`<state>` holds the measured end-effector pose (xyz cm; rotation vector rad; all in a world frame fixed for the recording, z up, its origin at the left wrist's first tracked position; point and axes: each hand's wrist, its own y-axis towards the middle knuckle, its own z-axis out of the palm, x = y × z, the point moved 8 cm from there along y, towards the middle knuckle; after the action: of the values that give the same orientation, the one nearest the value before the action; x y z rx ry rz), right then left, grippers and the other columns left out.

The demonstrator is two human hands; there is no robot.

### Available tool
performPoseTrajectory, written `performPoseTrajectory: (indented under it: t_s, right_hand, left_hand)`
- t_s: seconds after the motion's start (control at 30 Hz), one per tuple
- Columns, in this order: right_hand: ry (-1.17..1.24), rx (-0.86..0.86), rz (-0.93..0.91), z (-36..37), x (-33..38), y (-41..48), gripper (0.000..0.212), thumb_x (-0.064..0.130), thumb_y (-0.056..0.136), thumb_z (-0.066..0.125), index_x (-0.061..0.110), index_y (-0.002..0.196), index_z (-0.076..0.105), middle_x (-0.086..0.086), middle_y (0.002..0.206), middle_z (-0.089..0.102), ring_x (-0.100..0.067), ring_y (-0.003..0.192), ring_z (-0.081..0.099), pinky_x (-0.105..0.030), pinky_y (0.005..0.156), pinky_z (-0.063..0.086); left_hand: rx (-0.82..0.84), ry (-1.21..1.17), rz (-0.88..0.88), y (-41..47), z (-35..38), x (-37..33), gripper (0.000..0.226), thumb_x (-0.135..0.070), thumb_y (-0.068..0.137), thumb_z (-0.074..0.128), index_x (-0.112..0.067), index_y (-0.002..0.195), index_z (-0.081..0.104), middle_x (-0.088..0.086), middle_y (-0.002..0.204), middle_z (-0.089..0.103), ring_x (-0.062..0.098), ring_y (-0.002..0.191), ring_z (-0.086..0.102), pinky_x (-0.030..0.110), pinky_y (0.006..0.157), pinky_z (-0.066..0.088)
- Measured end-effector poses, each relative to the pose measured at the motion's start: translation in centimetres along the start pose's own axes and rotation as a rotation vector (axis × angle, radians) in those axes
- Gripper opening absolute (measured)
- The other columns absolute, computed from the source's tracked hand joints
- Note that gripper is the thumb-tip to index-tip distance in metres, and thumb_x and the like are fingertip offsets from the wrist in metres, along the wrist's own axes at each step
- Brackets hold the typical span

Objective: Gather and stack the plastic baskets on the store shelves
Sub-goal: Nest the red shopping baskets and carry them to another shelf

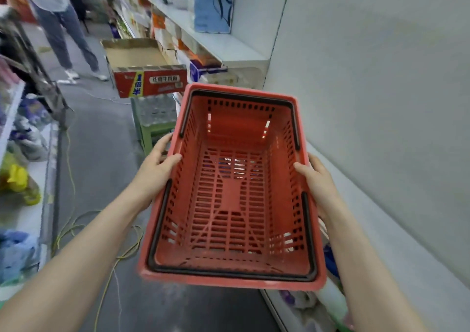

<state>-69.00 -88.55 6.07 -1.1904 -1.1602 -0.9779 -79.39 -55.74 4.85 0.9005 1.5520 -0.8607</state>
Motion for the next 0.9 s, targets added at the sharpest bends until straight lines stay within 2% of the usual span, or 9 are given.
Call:
performPoseTrajectory:
  t_s: [0.07,0.23,0.43,0.5,0.57,0.63,0.7,0.77,0.9]
  right_hand:
    - [0.002,-0.011,-0.003,1.1,1.2,3.4,0.038,0.012,0.092,0.056,0.019,0.130,0.057,-0.007,0.100,0.075,-0.020,0.078,0.076,-0.032,0.060,0.058]
    - [-0.024,-0.046,-0.022,1.7,4.6,12.6,0.038,0.013,0.095,0.054,0.015,0.133,0.055,-0.010,0.110,0.072,-0.017,0.078,0.075,-0.030,0.061,0.058]
    - [-0.097,-0.086,-0.034,0.5,7.8,24.9,0.036,0.016,0.094,0.056,0.018,0.130,0.056,-0.013,0.112,0.072,-0.023,0.081,0.074,-0.034,0.062,0.060]
    - [-0.105,-0.088,-0.009,0.3,8.2,28.7,0.034,0.014,0.095,0.055,0.017,0.128,0.056,-0.014,0.113,0.071,-0.026,0.082,0.071,-0.035,0.063,0.062]
    - [-0.137,-0.094,0.017,0.1,8.5,32.3,0.031,0.012,0.096,0.053,0.017,0.127,0.056,-0.014,0.111,0.071,-0.026,0.079,0.069,-0.034,0.061,0.061]
    - [-0.165,-0.078,0.047,0.2,8.6,35.6,0.030,0.012,0.097,0.052,0.018,0.126,0.058,-0.013,0.108,0.072,-0.025,0.077,0.070,-0.034,0.063,0.062]
    - [-0.203,-0.049,0.087,0.3,8.4,38.3,0.032,0.012,0.097,0.051,0.021,0.126,0.059,-0.014,0.106,0.074,-0.027,0.078,0.072,-0.038,0.068,0.062]
    - [-0.245,-0.046,0.126,0.0,7.9,40.6,0.033,0.014,0.097,0.052,0.023,0.128,0.060,-0.015,0.108,0.074,-0.029,0.080,0.073,-0.039,0.070,0.061]
    - [-0.331,-0.082,0.189,-1.0,7.6,43.7,0.032,0.017,0.101,0.049,0.018,0.132,0.058,-0.015,0.107,0.074,-0.023,0.074,0.075,-0.037,0.067,0.061]
  left_hand:
    - [0.040,-0.007,0.008,4.4,0.0,-1.1,0.055,-0.022,0.096,0.051,-0.040,0.145,0.037,0.003,0.115,0.068,0.023,0.092,0.073,0.046,0.085,0.057]
    - [0.120,-0.013,0.068,14.0,2.4,-3.7,0.049,-0.019,0.100,0.047,-0.036,0.144,0.038,-0.011,0.107,0.066,0.001,0.075,0.072,0.028,0.071,0.058]
    - [0.173,-0.033,0.076,25.1,7.2,-4.7,0.049,-0.020,0.101,0.048,-0.032,0.147,0.036,-0.006,0.103,0.067,-0.004,0.068,0.070,0.018,0.065,0.058]
    - [0.207,-0.019,0.055,28.4,9.0,-4.8,0.050,-0.023,0.100,0.048,-0.033,0.147,0.035,-0.002,0.116,0.067,-0.001,0.081,0.071,0.022,0.076,0.059]
    - [0.230,-0.010,0.037,31.4,10.4,-4.9,0.052,-0.028,0.099,0.049,-0.036,0.148,0.034,0.005,0.124,0.066,0.015,0.096,0.072,0.040,0.091,0.056]
    - [0.242,-0.007,0.008,34.2,11.4,-4.8,0.059,-0.040,0.093,0.054,-0.038,0.147,0.033,0.005,0.129,0.065,0.023,0.107,0.069,0.048,0.098,0.051]
    - [0.272,-0.004,-0.029,36.5,12.4,-4.3,0.073,-0.056,0.077,0.056,-0.045,0.145,0.033,0.000,0.132,0.064,0.020,0.112,0.066,0.050,0.103,0.047]
    - [0.306,0.000,-0.036,38.6,13.2,-3.8,0.078,-0.060,0.072,0.056,-0.049,0.145,0.032,-0.002,0.134,0.063,0.018,0.115,0.065,0.048,0.105,0.045]
    - [0.390,0.016,0.005,42.0,14.6,-3.7,0.063,-0.044,0.094,0.054,-0.043,0.151,0.025,-0.008,0.113,0.073,0.007,0.097,0.072,0.040,0.098,0.052]
